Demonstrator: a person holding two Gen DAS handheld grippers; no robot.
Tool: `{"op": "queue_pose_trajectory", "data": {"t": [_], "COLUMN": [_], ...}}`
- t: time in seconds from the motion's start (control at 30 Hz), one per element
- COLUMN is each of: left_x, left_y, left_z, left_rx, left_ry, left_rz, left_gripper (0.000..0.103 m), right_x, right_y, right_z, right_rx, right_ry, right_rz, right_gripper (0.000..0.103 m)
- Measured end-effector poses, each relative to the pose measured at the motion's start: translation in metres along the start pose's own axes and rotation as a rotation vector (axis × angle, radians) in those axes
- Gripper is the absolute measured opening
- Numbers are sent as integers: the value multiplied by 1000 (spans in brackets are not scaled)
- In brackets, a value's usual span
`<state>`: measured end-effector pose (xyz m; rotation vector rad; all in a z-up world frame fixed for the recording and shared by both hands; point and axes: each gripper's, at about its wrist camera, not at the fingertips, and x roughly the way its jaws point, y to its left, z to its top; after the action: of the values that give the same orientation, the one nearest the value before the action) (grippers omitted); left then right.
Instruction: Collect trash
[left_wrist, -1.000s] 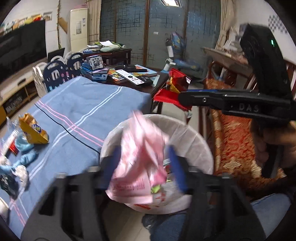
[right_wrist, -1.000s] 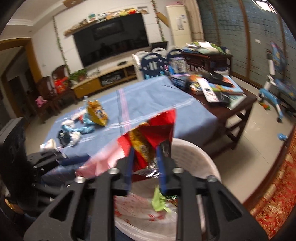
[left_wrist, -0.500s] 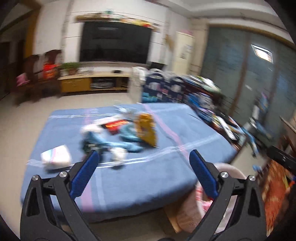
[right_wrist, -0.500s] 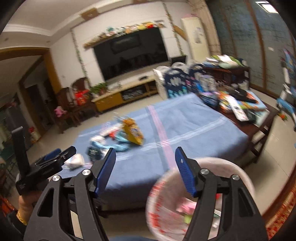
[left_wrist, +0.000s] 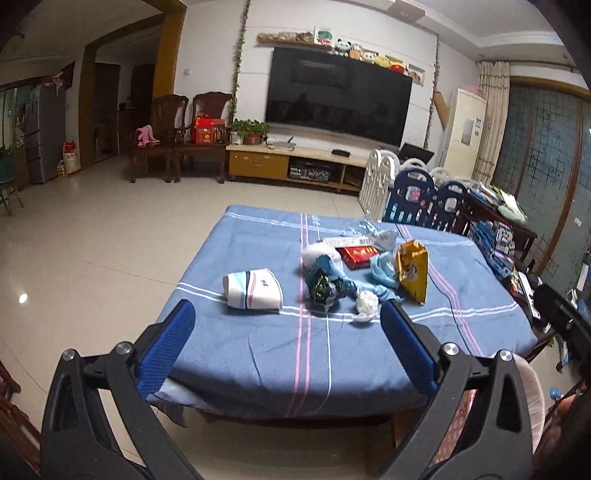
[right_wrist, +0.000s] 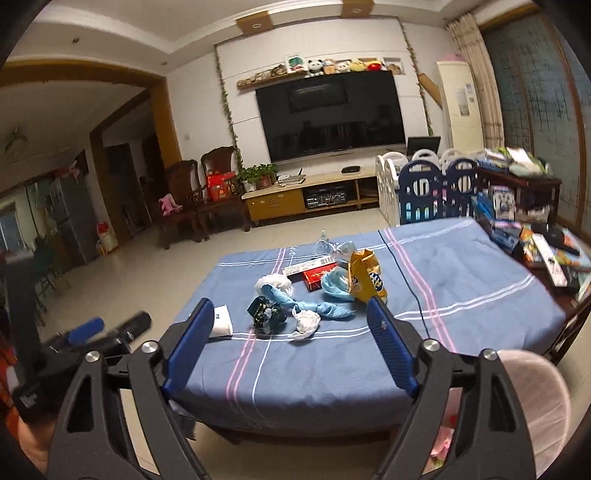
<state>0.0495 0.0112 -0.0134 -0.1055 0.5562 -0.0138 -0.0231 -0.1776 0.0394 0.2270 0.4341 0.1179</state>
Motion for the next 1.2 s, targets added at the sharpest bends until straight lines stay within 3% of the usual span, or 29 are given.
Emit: {"op": "queue_pose_trajectory", "data": {"t": [0.23, 1.2], "left_x": [2, 4], "left_y": [-12, -24], "left_z": [-7, -13], "left_rx": [33, 78], "left_ry": [20, 44], "left_rz": [-14, -31], "left_gripper": [100, 100], "right_x": [2, 8], "right_y": [-20, -19], "right_z": [1, -3], "right_rx": [98, 107], "right_ry": [13, 37], "right_rz": [-2, 5], "right_gripper": [85, 85]}}
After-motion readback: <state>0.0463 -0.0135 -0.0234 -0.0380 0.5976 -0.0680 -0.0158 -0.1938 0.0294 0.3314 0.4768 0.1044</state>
